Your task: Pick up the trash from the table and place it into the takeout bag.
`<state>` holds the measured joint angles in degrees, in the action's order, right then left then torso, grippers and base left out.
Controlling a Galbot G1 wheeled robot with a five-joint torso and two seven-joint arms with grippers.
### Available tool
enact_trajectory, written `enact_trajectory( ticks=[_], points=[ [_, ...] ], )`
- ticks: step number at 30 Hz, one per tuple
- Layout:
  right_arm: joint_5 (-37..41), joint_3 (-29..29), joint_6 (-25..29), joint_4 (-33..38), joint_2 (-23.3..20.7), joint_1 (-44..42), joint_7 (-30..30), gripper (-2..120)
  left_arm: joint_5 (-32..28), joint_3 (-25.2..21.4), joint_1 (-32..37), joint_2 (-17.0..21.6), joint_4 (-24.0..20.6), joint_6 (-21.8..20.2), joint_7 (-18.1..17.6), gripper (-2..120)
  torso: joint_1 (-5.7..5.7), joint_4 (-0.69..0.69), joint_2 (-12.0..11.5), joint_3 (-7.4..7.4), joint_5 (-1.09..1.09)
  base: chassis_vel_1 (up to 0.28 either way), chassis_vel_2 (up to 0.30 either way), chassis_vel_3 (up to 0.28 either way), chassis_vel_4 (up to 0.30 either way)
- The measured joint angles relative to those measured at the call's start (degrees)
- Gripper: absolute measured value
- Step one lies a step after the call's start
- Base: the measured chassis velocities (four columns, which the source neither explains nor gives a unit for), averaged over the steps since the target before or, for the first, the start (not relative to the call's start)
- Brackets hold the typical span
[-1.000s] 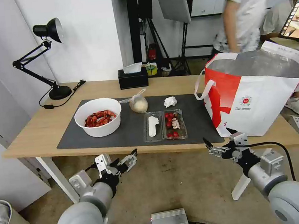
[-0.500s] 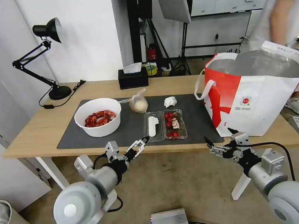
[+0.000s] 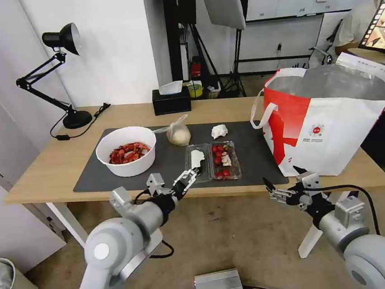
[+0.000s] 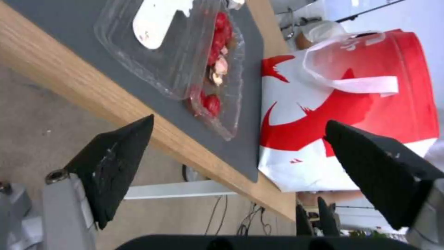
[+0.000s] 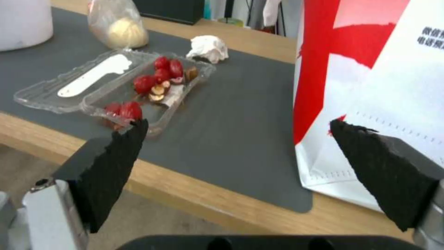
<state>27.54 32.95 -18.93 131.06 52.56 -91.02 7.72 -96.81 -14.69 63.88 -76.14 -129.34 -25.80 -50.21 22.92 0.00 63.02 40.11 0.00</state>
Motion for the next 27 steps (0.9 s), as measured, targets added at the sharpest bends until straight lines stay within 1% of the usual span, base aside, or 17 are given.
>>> enact_trajectory(
  ticks=[9,12,18,20,21,23,27],
  points=[
    [-0.4,0.3,0.0,0.4,0.7,-0.9,0.0,100,1.2,2.9,-1.7,-1.9,1.5,0.9,-1.6,100,0.0,0.0,0.0,0.0,0.01,0.0,0.0,0.0,0.0],
    [-0.9,0.6,0.1,0.7,1.2,-1.5,0.0,100,3.1,4.8,-3.2,-3.5,3.6,2.8,-3.4,100,0.0,0.0,0.0,0.0,0.0,0.0,0.0,0.0,0.0],
    [-1.5,1.1,0.2,1.0,1.7,-2.5,0.0,100,4.2,6.8,-4.6,-5.4,5.2,3.6,-4.5,100,0.0,-0.01,0.0,0.0,0.0,0.0,0.0,0.0,0.0],
    [-1.6,1.3,0.2,1.1,1.6,-2.5,0.0,100,5.5,7.7,-5.6,-6.8,7.0,4.5,-5.6,100,0.0,0.0,0.0,0.0,0.0,0.0,0.0,0.0,0.0],
    [-1.6,1.3,0.2,1.1,1.6,-2.5,0.0,100,5.5,7.7,-5.6,-6.8,7.0,4.5,-5.6,100,0.0,0.0,0.0,0.0,0.0,0.0,0.0,0.0,0.0],
    [-1.6,1.4,0.3,1.1,1.6,-2.5,0.1,100,6.2,8.6,-6.9,-8.2,8.6,5.6,-7.2,100,0.0,0.0,0.0,0.0,0.0,0.0,0.0,0.0,0.0],
    [-1.6,1.4,0.4,1.0,1.6,-2.5,0.1,100,7.2,9.4,-8.3,-9.5,10.5,6.2,-8.5,100,0.0,0.0,0.0,0.0,0.0,0.0,0.0,0.0,0.0]
  ],
)
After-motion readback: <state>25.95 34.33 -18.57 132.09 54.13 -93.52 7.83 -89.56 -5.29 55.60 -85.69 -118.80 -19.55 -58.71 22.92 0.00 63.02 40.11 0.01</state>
